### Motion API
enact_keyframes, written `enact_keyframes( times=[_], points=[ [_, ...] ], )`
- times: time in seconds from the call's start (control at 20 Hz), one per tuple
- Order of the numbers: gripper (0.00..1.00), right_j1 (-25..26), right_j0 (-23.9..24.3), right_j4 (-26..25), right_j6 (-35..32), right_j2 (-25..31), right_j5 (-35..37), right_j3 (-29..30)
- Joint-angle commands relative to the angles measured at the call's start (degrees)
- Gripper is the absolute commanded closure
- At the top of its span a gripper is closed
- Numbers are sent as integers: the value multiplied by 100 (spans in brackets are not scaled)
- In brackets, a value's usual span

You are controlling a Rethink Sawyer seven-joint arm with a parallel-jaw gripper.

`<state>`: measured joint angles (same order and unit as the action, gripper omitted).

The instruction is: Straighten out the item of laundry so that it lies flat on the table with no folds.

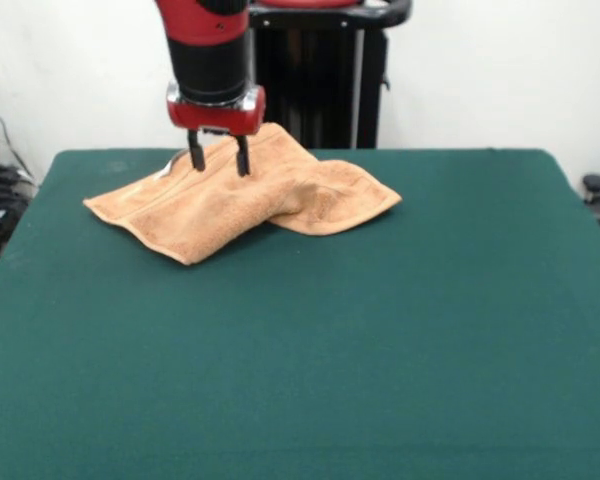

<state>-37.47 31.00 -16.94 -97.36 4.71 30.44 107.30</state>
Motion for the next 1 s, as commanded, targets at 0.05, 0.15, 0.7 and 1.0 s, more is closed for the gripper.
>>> enact_keyframes(
  times=[0.05, 0.15, 0.7, 1.0],
  points=[
    [0, 324, -231, -86, -16, 614, 117, -527],
    [0, 351, -244, -78, -37, 598, 128, -568],
    [0, 496, -342, -104, -8, 607, 177, -841],
    [0, 544, -382, -72, -35, 599, 222, -927]
  ],
)
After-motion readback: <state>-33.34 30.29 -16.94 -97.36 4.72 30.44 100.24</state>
